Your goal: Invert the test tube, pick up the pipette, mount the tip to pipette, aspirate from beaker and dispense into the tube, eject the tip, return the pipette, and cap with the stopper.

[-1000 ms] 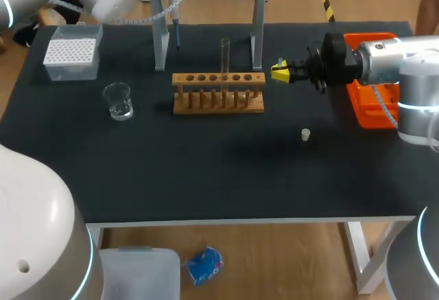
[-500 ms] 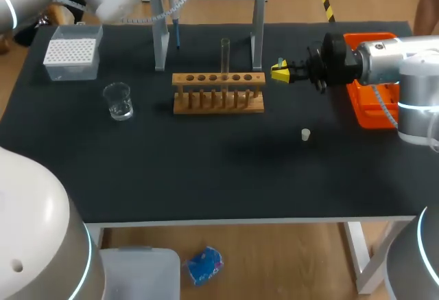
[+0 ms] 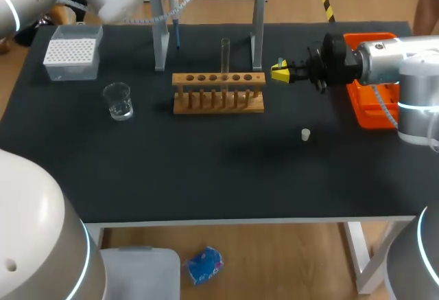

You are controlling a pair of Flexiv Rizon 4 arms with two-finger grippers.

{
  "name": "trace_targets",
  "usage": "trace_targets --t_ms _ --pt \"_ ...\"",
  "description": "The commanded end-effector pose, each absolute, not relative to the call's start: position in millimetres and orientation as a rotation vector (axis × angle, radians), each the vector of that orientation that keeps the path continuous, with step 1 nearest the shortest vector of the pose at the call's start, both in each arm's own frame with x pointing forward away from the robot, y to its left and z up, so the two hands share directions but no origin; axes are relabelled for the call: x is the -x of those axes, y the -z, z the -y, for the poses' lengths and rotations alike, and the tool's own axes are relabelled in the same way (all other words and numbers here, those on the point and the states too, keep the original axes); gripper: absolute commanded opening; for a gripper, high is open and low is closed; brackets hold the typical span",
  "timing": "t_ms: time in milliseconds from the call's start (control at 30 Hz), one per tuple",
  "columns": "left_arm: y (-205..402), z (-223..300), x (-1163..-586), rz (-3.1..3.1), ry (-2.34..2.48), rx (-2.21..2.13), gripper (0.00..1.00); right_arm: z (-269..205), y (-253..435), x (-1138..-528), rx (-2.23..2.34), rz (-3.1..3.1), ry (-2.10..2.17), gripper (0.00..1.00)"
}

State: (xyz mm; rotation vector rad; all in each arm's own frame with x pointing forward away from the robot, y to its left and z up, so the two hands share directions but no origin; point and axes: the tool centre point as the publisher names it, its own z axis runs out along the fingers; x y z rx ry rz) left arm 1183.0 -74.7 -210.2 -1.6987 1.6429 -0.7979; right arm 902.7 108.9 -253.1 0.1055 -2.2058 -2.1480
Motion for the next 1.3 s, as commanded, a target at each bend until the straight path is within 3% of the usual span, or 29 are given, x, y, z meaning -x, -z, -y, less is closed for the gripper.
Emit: trace_targets --t_ms 33,667,767,800,833,867,900,933,1300 --pt "209.9 75.3 -1183.7 -1.643 0.791 1.701 1.0 -108.8 252.5 -902.2 -0.104 2.209 2.147 0.0" --pt "211.8 75.1 -1185.7 -1.633 0.795 1.695 1.0 -108.8 252.5 -902.2 -0.104 2.209 2.147 0.0" --pt "212.3 74.4 -1185.4 -1.63 0.791 1.699 0.71 -108.8 252.5 -902.2 -0.104 2.209 2.147 0.0" --pt "212.5 74.2 -1185.1 -1.63 0.79 1.7 0.45 -108.8 252.5 -902.2 -0.104 2.209 2.147 0.0" --pt "212.7 74.0 -1184.8 -1.629 0.789 1.7 0.33 -108.8 252.5 -902.2 -0.104 2.209 2.147 0.0" --pt "213.0 73.8 -1184.5 -1.628 0.788 1.702 0.29 -108.8 252.5 -902.2 -0.104 2.209 2.147 0.0" --pt "213.3 73.5 -1184.2 -1.628 0.786 1.704 0.05 -108.8 252.5 -902.2 -0.104 2.209 2.147 0.0" --pt "213.4 73.4 -1184.1 -1.627 0.786 1.706 0.0 -108.8 252.5 -902.2 -0.104 2.209 2.147 0.0" --pt "213.3 73.0 -1183.4 -1.625 0.782 1.705 0.0 -108.8 252.5 -902.2 -0.104 2.209 2.147 0.0"
